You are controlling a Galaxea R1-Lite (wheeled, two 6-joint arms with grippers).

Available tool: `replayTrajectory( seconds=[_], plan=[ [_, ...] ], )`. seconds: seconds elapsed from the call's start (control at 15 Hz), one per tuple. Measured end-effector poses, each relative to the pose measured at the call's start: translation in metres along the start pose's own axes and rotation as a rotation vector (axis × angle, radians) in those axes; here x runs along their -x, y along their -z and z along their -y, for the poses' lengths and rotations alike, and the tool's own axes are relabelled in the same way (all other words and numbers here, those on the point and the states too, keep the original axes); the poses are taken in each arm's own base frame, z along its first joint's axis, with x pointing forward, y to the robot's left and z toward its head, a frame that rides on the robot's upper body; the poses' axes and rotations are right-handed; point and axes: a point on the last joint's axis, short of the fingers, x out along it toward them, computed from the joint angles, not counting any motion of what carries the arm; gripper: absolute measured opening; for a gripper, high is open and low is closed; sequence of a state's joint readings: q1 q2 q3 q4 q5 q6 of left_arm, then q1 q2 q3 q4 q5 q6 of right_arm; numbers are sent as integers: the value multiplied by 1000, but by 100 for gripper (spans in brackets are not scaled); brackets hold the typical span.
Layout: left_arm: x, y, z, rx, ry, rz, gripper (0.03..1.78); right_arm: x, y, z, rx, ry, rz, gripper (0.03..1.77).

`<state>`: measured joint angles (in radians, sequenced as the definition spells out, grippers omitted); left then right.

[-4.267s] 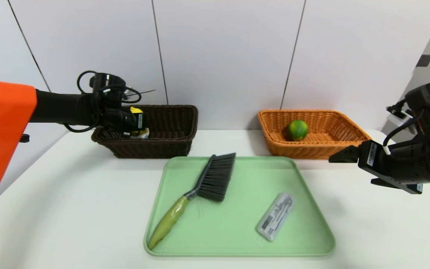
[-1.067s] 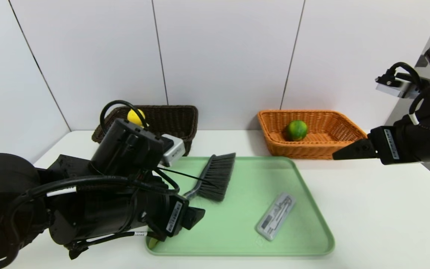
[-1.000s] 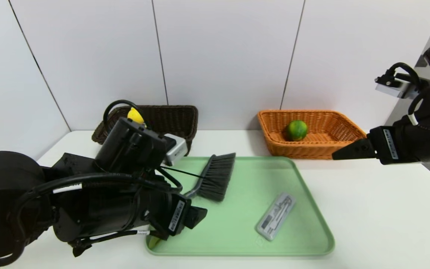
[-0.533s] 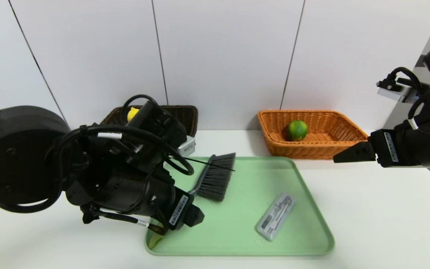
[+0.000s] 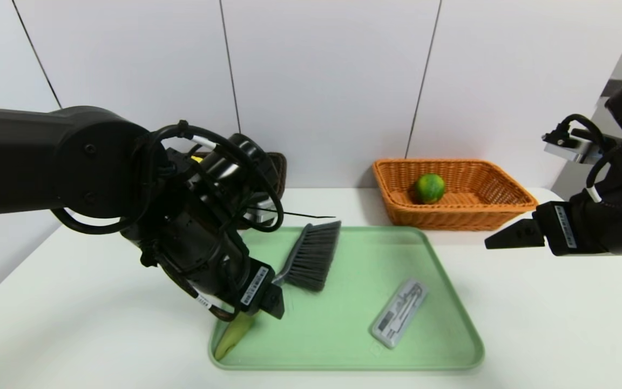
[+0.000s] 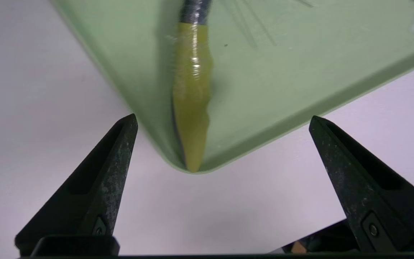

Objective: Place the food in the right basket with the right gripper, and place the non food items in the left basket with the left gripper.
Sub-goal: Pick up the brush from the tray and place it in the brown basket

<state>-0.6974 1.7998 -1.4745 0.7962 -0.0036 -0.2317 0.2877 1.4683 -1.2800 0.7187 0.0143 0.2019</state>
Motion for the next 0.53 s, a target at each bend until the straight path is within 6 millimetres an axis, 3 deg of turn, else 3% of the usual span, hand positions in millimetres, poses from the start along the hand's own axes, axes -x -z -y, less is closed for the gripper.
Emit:
replayTrajectory(
  seconds=[0.2,0.53],
  plan=[
    [-4,-6,2,53,67,-14,169,-2,2,0,-2,1,-10,170],
    [-22,-2,-1,-27,56,-61,169,-2,2,3,-10,6,-12,170]
  ],
)
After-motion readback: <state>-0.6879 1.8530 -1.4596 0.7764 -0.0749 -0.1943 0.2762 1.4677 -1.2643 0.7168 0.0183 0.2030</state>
